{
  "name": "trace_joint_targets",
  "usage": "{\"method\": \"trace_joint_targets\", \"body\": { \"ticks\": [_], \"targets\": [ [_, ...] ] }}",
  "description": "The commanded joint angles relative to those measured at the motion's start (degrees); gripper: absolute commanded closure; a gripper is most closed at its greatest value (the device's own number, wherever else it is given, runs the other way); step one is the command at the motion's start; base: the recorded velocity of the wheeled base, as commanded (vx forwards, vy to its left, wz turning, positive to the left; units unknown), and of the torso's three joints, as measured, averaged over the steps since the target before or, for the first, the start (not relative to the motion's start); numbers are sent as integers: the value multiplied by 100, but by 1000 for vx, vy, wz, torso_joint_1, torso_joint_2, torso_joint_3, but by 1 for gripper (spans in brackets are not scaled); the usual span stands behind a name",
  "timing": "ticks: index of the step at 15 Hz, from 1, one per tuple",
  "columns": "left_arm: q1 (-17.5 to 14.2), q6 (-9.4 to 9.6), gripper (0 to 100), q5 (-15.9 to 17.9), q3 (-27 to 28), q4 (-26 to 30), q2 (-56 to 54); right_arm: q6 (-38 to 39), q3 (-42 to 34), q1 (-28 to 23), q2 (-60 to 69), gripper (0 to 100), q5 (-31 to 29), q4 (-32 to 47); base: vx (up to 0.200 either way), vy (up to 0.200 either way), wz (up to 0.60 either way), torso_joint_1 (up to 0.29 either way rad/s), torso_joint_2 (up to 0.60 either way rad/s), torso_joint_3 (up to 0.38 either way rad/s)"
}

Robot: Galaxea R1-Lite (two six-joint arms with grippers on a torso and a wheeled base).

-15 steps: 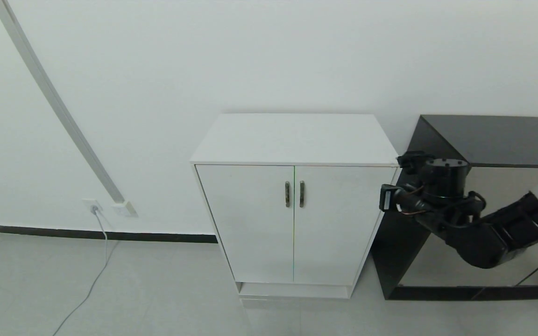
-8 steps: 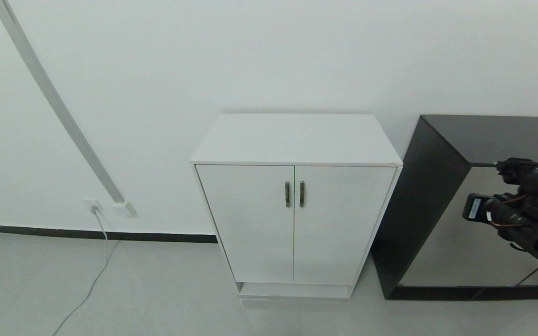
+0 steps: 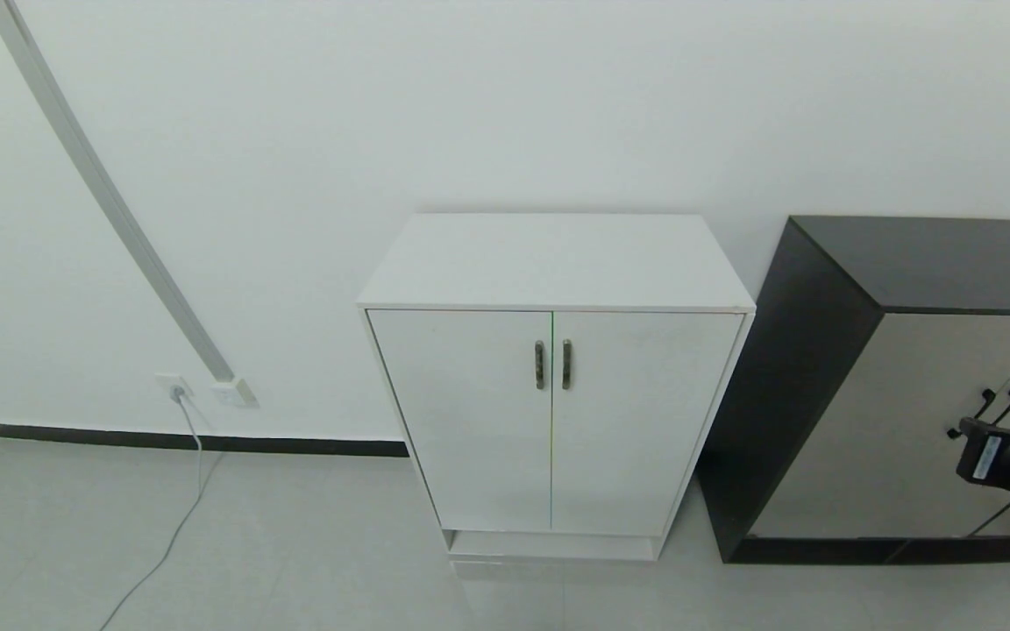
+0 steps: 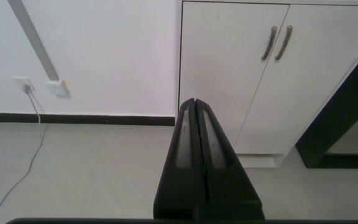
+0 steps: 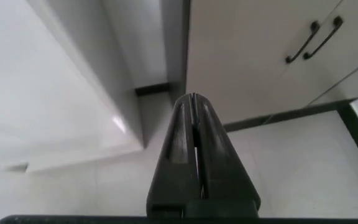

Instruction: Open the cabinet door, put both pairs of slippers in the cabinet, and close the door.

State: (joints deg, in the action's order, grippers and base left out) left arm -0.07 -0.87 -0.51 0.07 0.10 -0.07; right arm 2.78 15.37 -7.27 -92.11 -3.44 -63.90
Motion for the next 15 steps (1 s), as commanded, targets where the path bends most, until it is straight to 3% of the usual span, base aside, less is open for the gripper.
{"method": "trace_joint_targets", "body": {
  "ticks": [1,5,7,15],
  "targets": [
    [-1,-1,100,-2,1,-1,7,-216,-676,6,686,100,247,-17,0,0,0,0,0,0],
    [-1,-1,100,-2,-7,-1,7,-260,-1511,15,1319,100,599,-17,0,0,0,0,0,0],
    [-1,-1,100,-2,-7,-1,7,-208,-1537,6,1617,100,651,220,0,0,0,0,0,0],
    [-1,-1,100,-2,-7,-1,7,-445,-1537,15,3709,100,1574,2655,0,0,0,0,0,0]
  ]
}}
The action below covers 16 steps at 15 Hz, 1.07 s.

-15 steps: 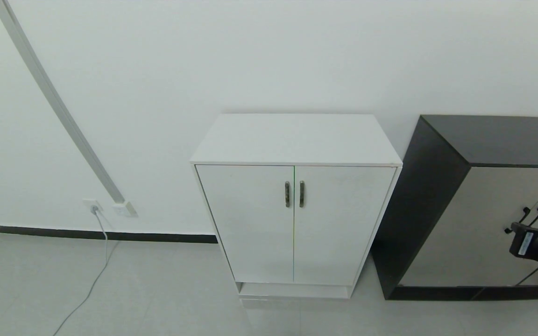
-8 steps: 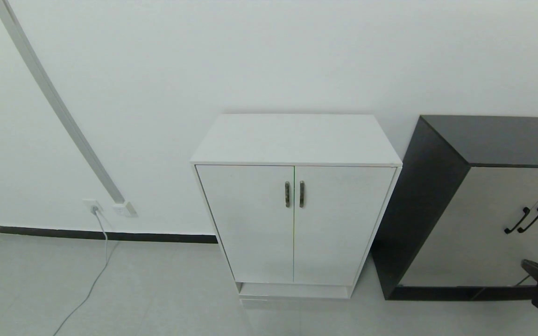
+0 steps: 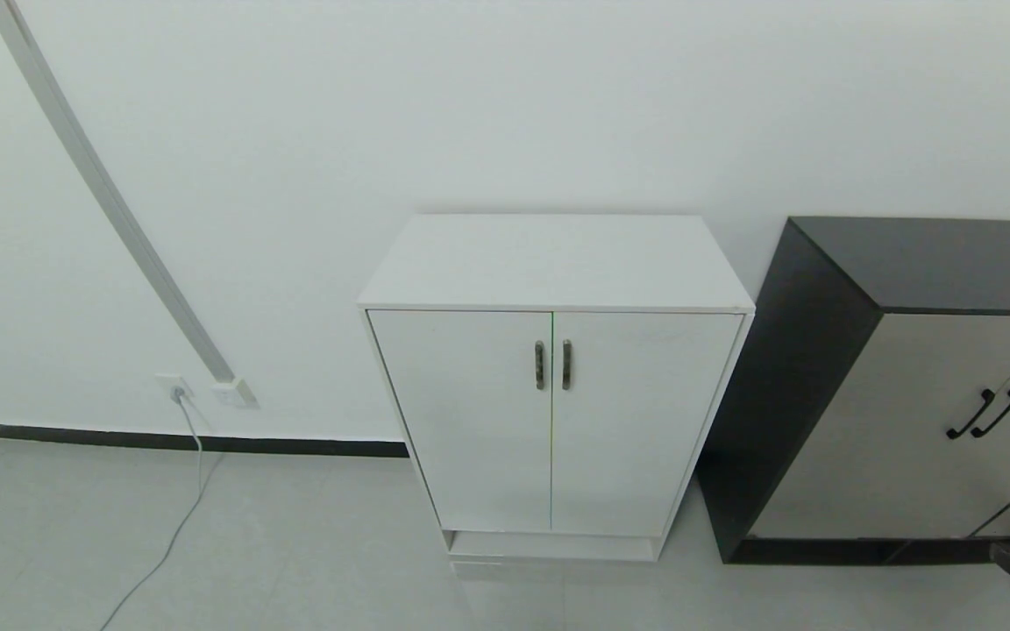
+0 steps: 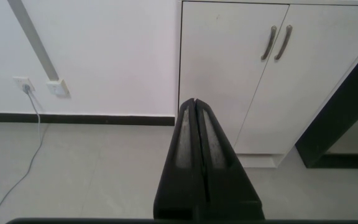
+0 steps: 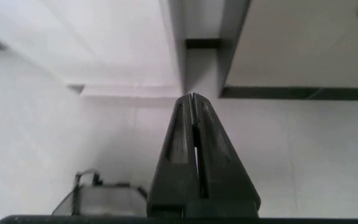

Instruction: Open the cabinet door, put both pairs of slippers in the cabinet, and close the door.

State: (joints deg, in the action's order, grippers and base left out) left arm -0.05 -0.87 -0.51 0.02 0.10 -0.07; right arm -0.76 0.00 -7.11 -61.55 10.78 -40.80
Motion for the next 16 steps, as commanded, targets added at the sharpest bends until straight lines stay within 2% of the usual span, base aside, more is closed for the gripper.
{"method": "trace_joint_targets", "body": {
  "ticks": [1,4,9,11,14,16],
  "targets": [
    [-4,-1,100,-2,-2,-1,7,-179,0,-1,908,100,285,661,0,0,0,0,0,0],
    [-4,-1,100,-2,6,-1,7,-548,0,-1,1831,100,663,1892,0,0,0,0,0,0],
    [-4,-1,100,-2,-2,-1,7,-566,0,87,3052,100,671,3236,0,0,0,0,0,0],
    [-4,7,100,-2,-2,-1,7,-566,0,333,3694,100,654,3878,0,0,0,0,0,0],
    [-4,-1,100,-2,-2,-1,7,-575,26,438,3826,100,601,3922,0,0,0,0,0,0],
    [-4,-1,100,-2,-2,-1,7,-575,26,438,3870,100,293,3922,0,0,0,0,0,0]
  ]
}}
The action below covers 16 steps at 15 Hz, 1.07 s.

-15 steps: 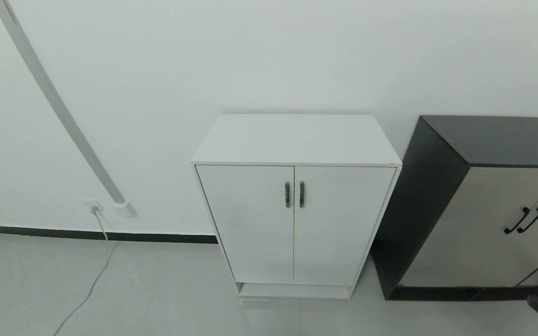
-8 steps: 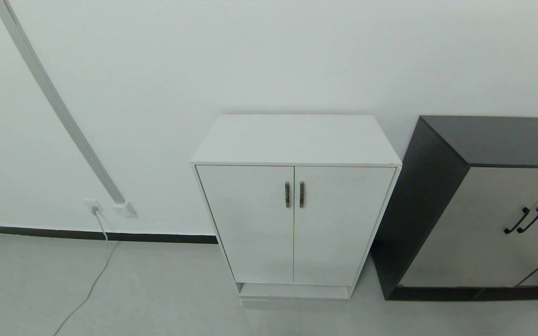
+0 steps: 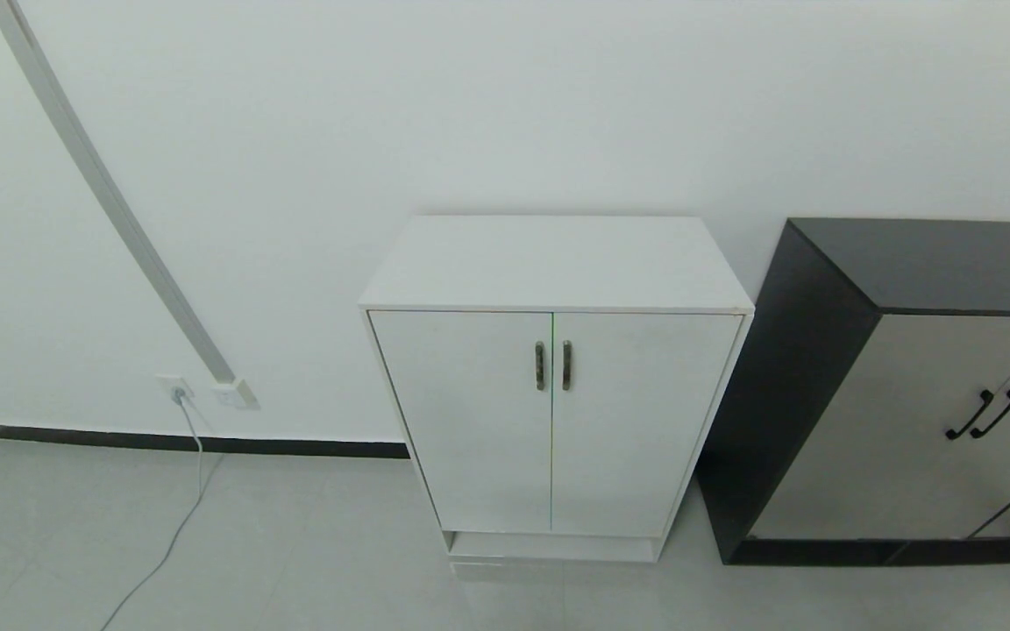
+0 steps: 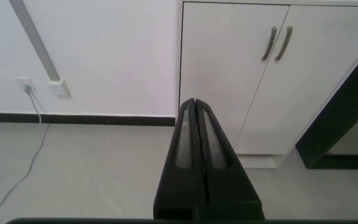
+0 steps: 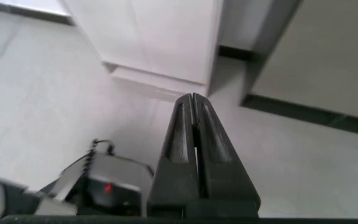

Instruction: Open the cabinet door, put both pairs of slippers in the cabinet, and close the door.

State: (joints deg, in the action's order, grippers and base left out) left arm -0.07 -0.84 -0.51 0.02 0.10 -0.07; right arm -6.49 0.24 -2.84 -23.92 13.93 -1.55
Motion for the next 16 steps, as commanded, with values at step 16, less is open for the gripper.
{"method": "trace_joint_targets", "body": {
  "ticks": [16],
  "targets": [
    [-1,5,100,-2,6,-1,7,385,-16,2850,1100,100,-875,137,0,0,0,0,0,0]
  ]
}}
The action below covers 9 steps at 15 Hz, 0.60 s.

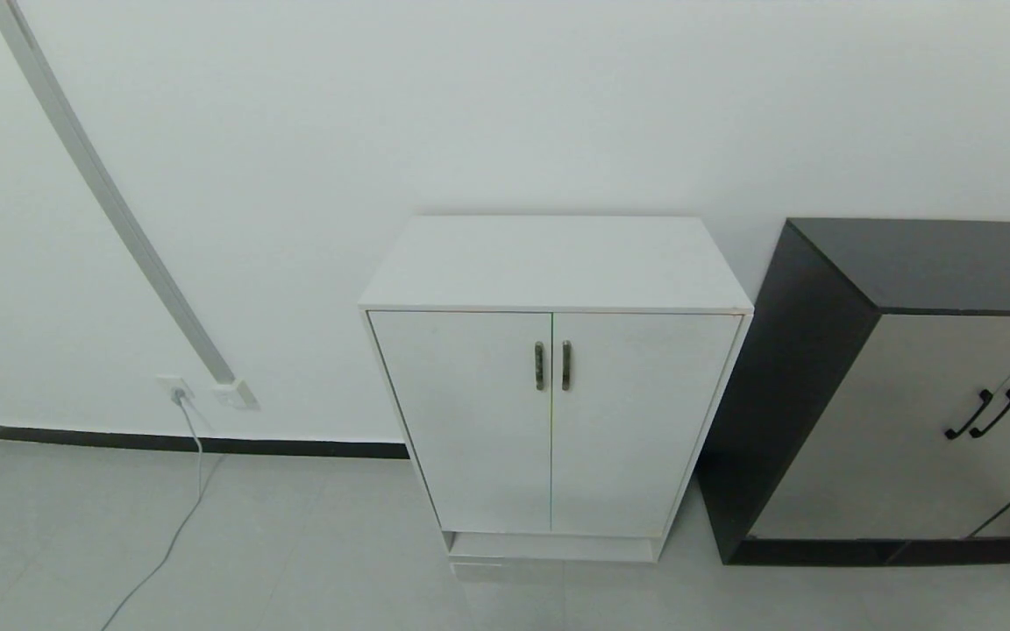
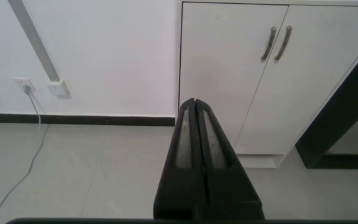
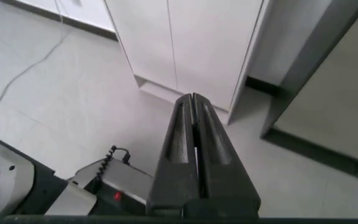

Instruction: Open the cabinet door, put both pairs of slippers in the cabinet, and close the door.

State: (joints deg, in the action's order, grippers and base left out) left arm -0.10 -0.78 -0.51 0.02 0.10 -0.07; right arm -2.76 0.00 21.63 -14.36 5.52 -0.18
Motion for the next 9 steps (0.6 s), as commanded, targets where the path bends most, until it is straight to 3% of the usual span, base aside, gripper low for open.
{"method": "trace_joint_targets", "body": {
  "ticks": [1,3,5,9],
  "targets": [
    [1,-1,100,-2,-2,-1,7,3,26,228,83,100,-104,-8,0,0,0,0,0,0],
    [1,-10,100,-2,6,-1,7,-50,18,-923,188,100,-166,-8,0,0,0,0,0,0],
    [1,-1,100,-2,-2,-1,7,-41,9,-1363,645,100,-157,-8,0,0,0,0,0,0],
    [1,-10,100,-2,6,-1,7,196,9,-1468,874,100,-412,1,0,0,0,0,0,0]
  ]
}}
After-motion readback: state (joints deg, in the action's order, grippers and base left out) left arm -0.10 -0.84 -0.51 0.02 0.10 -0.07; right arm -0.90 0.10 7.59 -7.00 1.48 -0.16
